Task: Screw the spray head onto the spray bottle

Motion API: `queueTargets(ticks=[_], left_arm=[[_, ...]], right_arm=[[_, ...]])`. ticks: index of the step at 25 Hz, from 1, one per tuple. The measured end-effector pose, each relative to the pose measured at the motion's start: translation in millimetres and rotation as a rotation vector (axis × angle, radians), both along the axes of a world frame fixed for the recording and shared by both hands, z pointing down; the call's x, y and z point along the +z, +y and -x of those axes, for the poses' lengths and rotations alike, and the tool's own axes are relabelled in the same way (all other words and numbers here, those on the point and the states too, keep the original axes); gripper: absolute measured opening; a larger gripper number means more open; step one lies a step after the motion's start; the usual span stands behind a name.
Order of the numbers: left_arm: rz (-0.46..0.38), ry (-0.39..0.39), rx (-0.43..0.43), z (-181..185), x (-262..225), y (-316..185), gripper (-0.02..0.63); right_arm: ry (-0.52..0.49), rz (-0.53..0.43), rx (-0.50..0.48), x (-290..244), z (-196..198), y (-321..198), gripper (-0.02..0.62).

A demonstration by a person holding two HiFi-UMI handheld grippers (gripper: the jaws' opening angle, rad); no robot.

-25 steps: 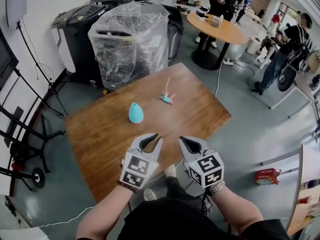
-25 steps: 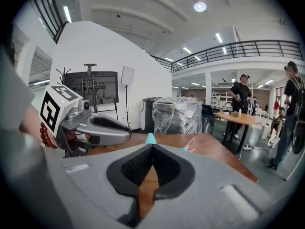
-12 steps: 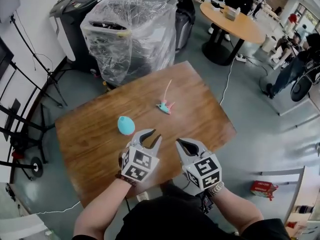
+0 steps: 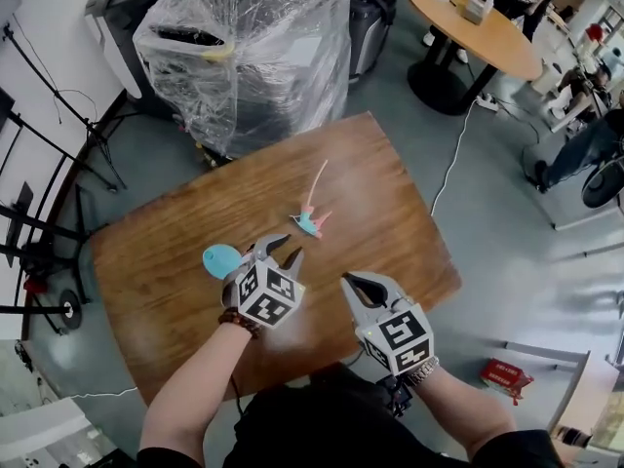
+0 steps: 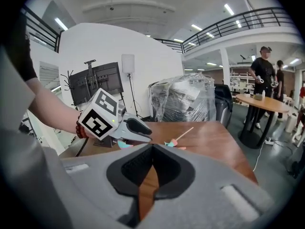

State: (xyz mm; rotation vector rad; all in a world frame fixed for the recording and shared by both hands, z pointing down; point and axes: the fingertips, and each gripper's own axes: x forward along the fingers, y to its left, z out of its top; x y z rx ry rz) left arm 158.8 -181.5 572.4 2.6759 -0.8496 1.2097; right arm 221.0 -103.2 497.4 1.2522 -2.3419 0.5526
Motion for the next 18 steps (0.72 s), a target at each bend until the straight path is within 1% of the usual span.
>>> queueTargets(ticks=[5, 11, 14, 18], left_arm=[[-0.009, -0.135, 0.033, -2.4, 29.5, -28.4, 0.129], [-0.027, -0.324, 0.143, -0.4, 62.6, -50.6, 0.129], [-0.015, -0.383, 0.177, 0.6, 77.7, -58.9, 0.129], [-0.013, -0.431, 0.215, 0.2, 90.2, -66.9, 0.127]], right_arm=[[-0.015, 0.023, -0.042, 12.4, -6.6, -15.7, -0.006], [-0.025, 0.032, -0.078, 19.5, -7.3, -30.8, -0.006], [-0.032, 0.044, -0.077, 23.8, -11.2, -35.7, -0.006], [-0.034, 0.053, -0.066, 28.7, -16.6, -40.4, -0.006]])
